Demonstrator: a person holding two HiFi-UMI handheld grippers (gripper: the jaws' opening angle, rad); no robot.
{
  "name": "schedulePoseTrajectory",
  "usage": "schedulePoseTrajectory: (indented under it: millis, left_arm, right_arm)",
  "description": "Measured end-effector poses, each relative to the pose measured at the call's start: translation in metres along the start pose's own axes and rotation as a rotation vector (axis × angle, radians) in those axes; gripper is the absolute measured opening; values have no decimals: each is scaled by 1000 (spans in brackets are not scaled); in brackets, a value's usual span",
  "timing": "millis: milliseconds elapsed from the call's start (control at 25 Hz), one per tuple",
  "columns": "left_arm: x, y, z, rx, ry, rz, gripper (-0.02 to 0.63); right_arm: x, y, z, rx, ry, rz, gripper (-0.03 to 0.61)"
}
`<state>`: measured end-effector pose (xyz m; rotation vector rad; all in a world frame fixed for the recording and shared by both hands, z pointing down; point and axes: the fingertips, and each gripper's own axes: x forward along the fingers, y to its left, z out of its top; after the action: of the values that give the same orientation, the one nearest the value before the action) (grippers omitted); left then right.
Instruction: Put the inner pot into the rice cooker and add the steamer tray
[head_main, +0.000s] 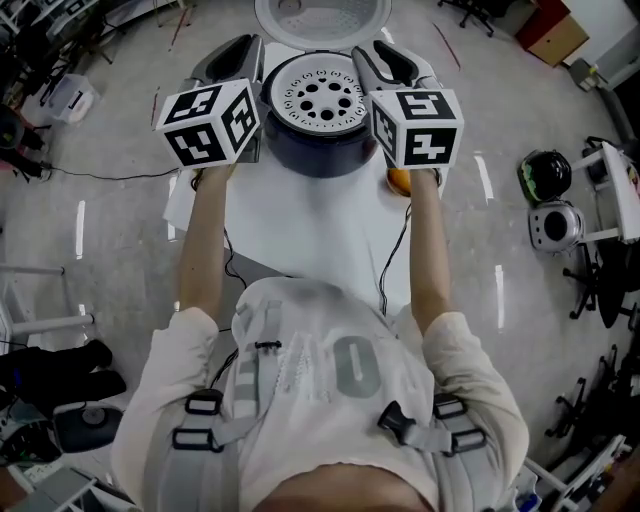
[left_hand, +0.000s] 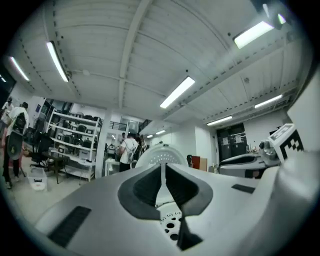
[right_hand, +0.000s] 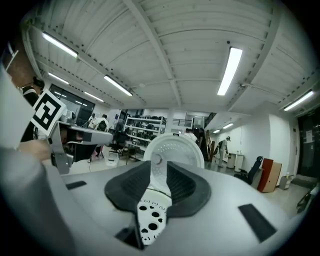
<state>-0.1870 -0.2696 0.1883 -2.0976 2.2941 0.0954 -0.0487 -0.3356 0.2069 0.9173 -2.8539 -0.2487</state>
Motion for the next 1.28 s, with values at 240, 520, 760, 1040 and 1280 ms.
schedulePoseTrajectory:
  millis: [240, 520, 760, 1040, 1280]
  left_arm:
    - [-56, -21, 26, 60, -174, 41, 21]
    - [-98, -33, 2, 150, -216, 129, 21]
    - [-115, -31, -41, 133, -148, 161, 21]
    - [-110, -40, -73, 105, -80, 124, 21]
    - [-100, -46, -72, 88, -76, 102, 21]
  right_arm:
    - [-38, 36, 29, -8, -209, 1, 9]
    - [-67, 70, 9, -2, -254, 1, 9]
    - [-82, 90, -42, 43, -184, -10, 9]
    - [-88, 95, -82, 54, -87, -16, 8]
    - [-87, 85, -80, 50, -92, -41, 9]
